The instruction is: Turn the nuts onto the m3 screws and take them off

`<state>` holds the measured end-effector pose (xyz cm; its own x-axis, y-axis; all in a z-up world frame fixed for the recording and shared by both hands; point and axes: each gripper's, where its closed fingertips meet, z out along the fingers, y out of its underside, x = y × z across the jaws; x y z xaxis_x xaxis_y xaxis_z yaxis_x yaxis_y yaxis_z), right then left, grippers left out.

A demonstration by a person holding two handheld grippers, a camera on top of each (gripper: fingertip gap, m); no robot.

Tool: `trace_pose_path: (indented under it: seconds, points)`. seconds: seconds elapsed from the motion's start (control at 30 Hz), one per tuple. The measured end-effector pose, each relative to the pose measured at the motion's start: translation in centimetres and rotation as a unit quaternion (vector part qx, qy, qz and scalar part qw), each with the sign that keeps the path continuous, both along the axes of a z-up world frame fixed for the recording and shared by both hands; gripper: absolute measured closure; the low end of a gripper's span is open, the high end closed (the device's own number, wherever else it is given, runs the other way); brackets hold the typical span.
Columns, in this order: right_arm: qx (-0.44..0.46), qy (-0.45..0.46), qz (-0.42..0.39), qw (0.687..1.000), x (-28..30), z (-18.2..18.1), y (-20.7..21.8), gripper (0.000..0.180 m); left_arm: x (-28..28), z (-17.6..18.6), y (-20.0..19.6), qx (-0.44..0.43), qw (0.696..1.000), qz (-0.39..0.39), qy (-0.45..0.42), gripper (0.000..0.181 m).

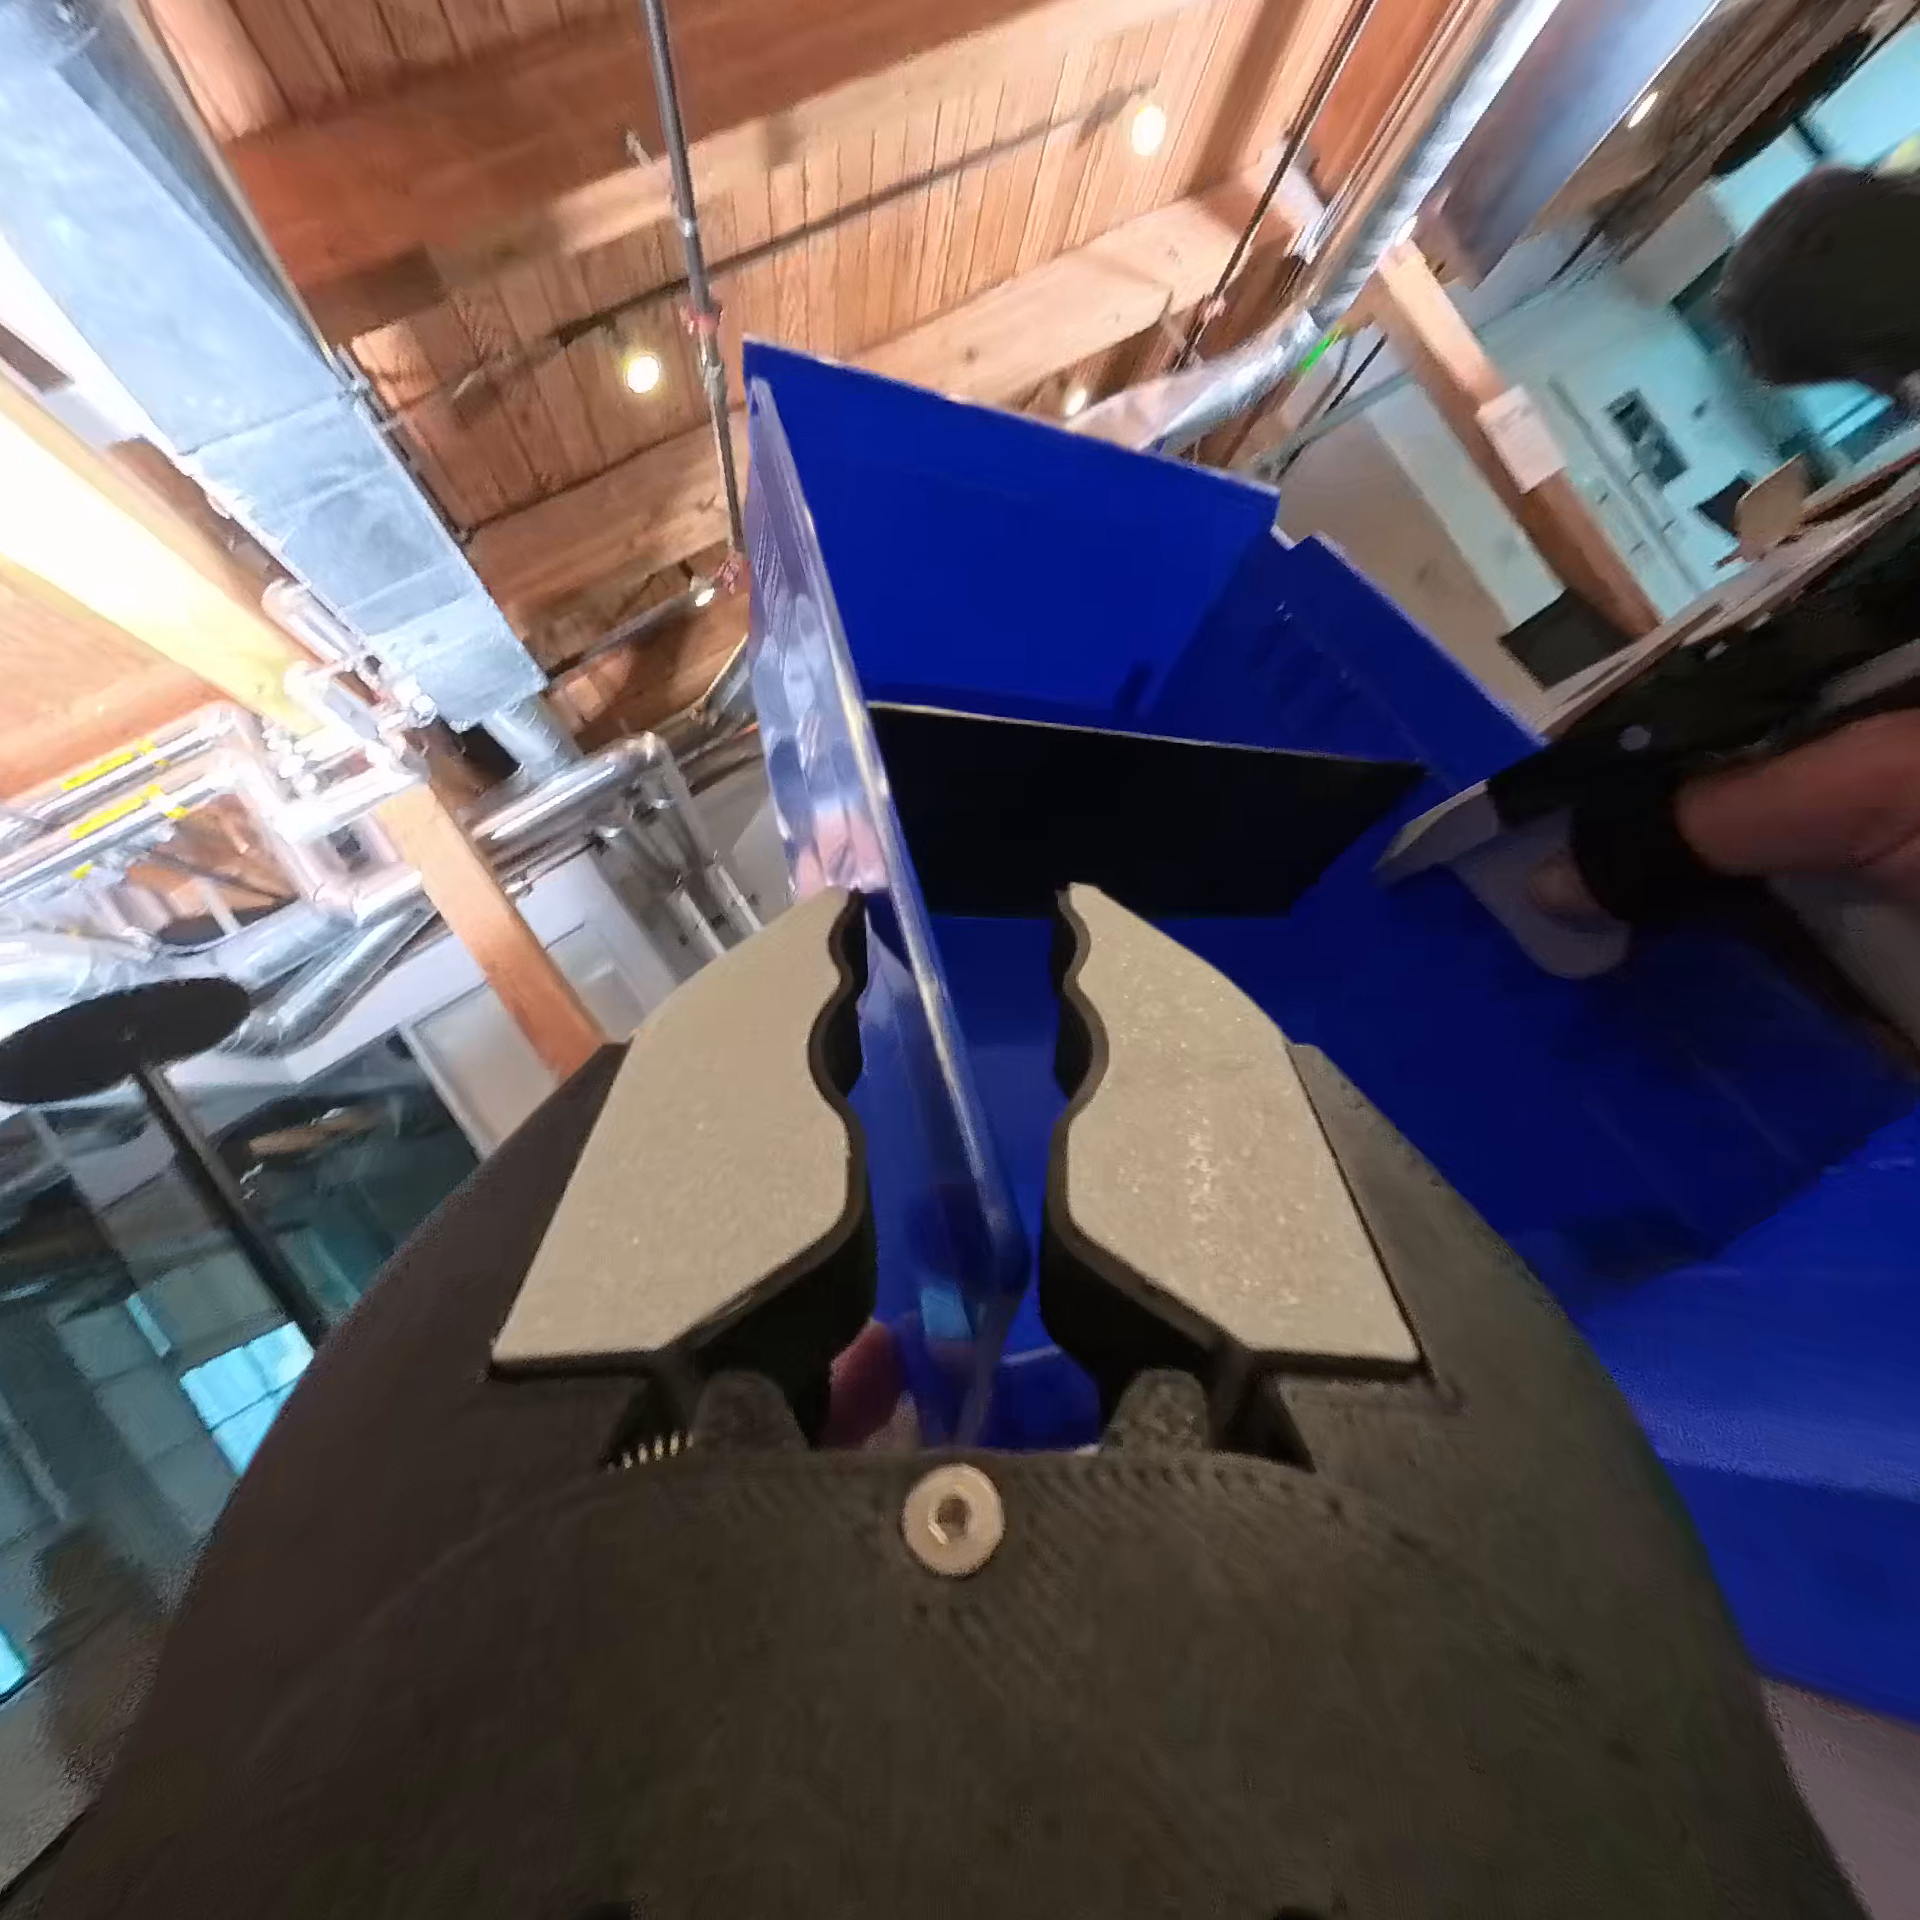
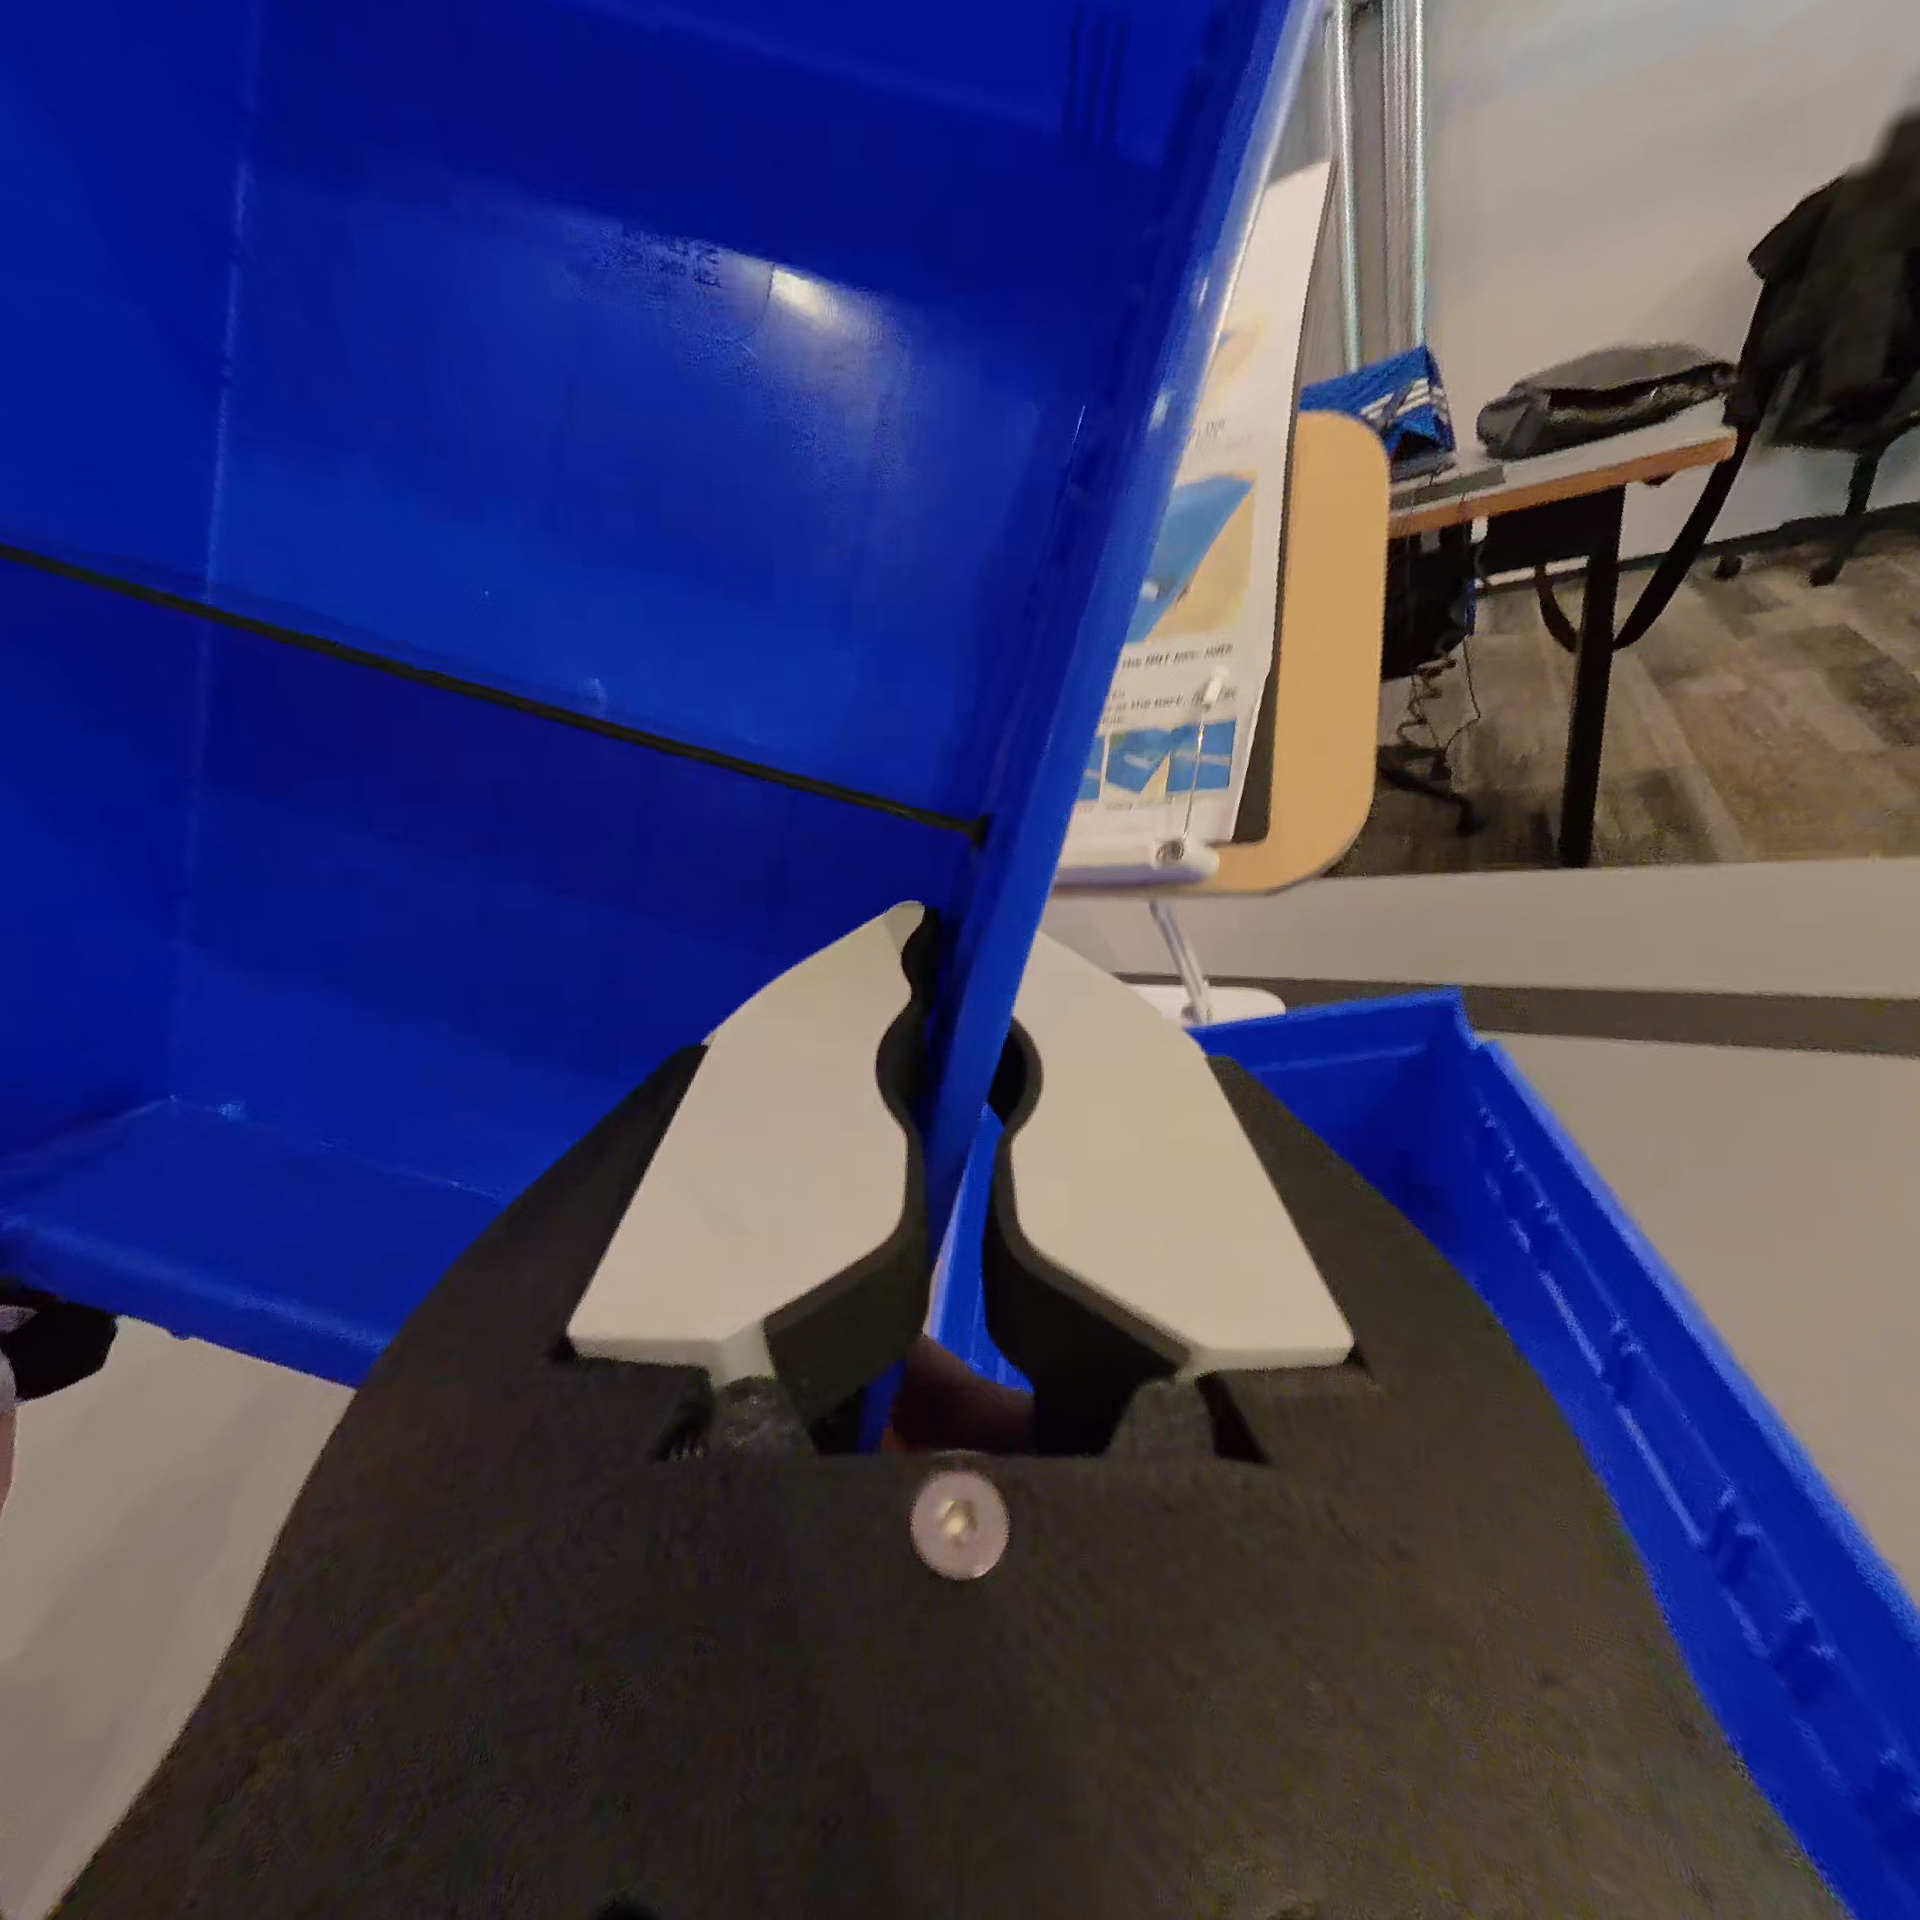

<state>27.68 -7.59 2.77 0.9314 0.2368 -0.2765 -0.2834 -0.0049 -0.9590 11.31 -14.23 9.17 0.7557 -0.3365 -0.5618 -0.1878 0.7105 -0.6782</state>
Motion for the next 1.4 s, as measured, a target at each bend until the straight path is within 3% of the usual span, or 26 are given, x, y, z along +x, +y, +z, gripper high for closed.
trace_pose_path:
  seconds: [0.03, 0.27, 0.4, 0.5, 0.57, 0.63, 0.8, 1.0, 1.13, 1.3, 1.4]
  points:
    - [0.008, 0.001, -0.002, 1.0, 0.6, 0.7, 0.0, 0.174, 0.4, 0.5, -0.4, 0.004, 1.0, -0.018, -0.001, 0.146]
    - [0.065, -0.015, -0.066, 0.996, 8.1, 5.8, -1.1, 0.174, 3.1, 2.5, -2.4, 0.015, 0.994, -0.112, 0.001, 0.15]
    - [0.061, -0.08, -0.114, 0.988, 14.3, 8.0, -2.2, 0.175, 2.8, -0.7, 0.7, -0.119, 0.982, -0.145, -0.02, 0.147]
    - [0.036, -0.136, -0.149, 0.979, 19.7, 8.2, -2.8, 0.175, 5.0, -7.7, 3.9, -0.327, 0.931, -0.159, 0.001, 0.119]
    - [0.013, -0.159, -0.166, 0.973, 23.0, 7.5, -2.9, 0.175, 6.1, -12.2, 6.1, -0.429, 0.892, -0.144, -0.008, 0.112]
    - [-0.009, -0.174, -0.179, 0.968, 25.9, 6.3, -2.8, 0.175, 7.9, -16.9, 7.5, -0.544, 0.827, -0.139, 0.003, 0.093]
    - [-0.052, -0.182, -0.2, 0.962, 30.7, 2.0, -1.2, 0.174, 9.9, -22.1, 12.3, -0.663, 0.743, -0.085, -0.011, 0.079]
    - [-0.122, -0.214, -0.175, 0.953, 33.2, -3.0, 2.4, 0.174, 10.0, -24.6, 15.9, -0.677, 0.735, 0.021, 0.023, 0.073]
    - [-0.173, -0.223, -0.135, 0.95, 33.7, -5.5, 4.9, 0.174, 10.6, -24.6, 16.5, -0.698, 0.715, 0.007, 0.039, 0.107]
    - [-0.214, -0.197, -0.094, 0.952, 34.5, -7.3, 6.7, 0.174, 11.5, -24.7, 16.2, -0.706, 0.701, 0.007, 0.1, 0.117]
    - [-0.231, -0.19, -0.079, 0.951, 35.4, -8.1, 7.1, 0.174, 12.1, -25.0, 15.4, -0.717, 0.687, -0.006, 0.115, 0.107]
